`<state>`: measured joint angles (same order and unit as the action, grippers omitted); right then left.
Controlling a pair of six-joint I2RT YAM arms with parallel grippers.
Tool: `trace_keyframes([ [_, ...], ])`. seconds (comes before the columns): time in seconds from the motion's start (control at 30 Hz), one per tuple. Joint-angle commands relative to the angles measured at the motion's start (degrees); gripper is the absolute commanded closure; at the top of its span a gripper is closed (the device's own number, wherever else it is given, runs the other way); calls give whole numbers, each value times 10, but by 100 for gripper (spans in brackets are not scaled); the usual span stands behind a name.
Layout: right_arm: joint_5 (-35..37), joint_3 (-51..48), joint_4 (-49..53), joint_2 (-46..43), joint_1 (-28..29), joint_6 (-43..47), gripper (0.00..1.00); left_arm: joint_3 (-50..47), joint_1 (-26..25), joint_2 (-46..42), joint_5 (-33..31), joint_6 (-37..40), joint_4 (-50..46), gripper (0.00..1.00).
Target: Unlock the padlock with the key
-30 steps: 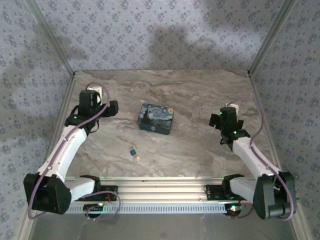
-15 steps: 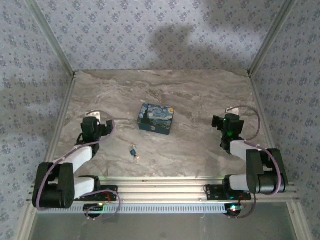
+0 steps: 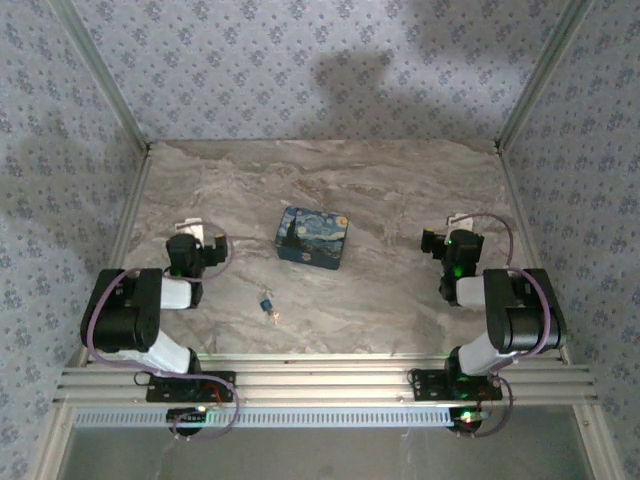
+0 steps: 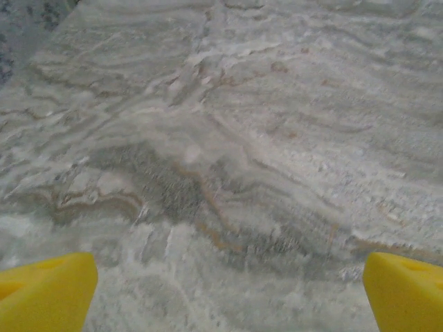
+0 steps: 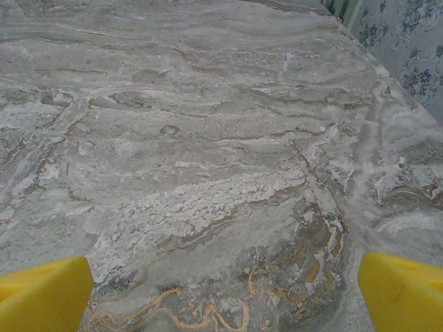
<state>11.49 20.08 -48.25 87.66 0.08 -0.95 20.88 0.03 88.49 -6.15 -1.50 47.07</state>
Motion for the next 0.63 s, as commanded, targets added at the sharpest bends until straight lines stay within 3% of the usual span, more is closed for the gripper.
trace_keyframes([
  [0.0, -3, 9, -13, -4, -4, 6, 0, 25, 14, -5, 35, -4, 5, 2],
  [0.37, 2, 10, -14, -2, 2, 12, 0, 26, 12, -5, 34, -2, 0, 2],
  [0.6, -42, 15, -1, -4, -7, 15, 0, 27, 5, -5, 25, 2, 0, 2],
])
